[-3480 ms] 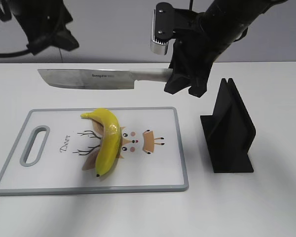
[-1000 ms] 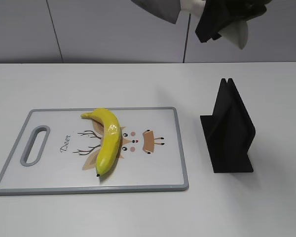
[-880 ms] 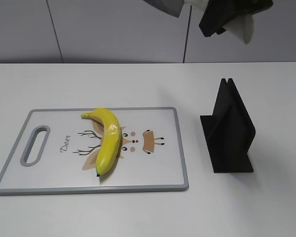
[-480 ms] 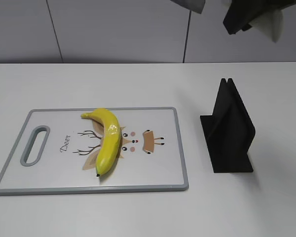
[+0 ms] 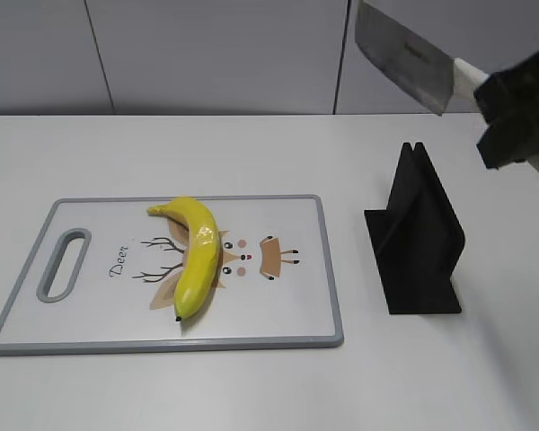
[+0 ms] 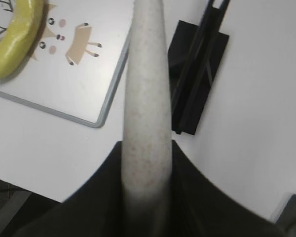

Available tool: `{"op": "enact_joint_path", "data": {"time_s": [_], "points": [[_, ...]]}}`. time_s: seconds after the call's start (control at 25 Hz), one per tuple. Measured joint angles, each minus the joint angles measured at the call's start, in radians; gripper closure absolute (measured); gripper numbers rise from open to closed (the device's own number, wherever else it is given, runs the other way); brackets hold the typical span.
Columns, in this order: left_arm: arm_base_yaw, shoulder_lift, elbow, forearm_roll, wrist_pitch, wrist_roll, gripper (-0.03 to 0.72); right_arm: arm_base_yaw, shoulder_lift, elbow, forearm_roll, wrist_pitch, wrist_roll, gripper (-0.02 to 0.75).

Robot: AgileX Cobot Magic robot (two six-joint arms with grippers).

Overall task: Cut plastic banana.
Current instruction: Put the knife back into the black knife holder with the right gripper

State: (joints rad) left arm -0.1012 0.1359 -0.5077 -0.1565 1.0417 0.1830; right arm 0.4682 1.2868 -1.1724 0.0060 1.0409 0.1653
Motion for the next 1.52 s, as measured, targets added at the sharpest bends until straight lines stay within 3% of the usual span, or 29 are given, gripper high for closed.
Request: {"op": "enact_joint_path", "data": {"time_s": [0.4,0.68,1.52], "points": [[0.0,0.0,0.0,0.001,0.0,0.0,0.21,0.0,-0.152,0.294,-0.04,-0.198,0.194,0.576],[0.0,0.0,0.0,0.001,0.0,0.0,0.21,-0.001,-0.156,0.422,-0.128,-0.319,0.333,0.576],[0.0,0.0,0.0,0.002,0.0,-0.001,0.211,-0.001,0.003,0.441,-0.11,-0.4,0.332,0.576]]}}
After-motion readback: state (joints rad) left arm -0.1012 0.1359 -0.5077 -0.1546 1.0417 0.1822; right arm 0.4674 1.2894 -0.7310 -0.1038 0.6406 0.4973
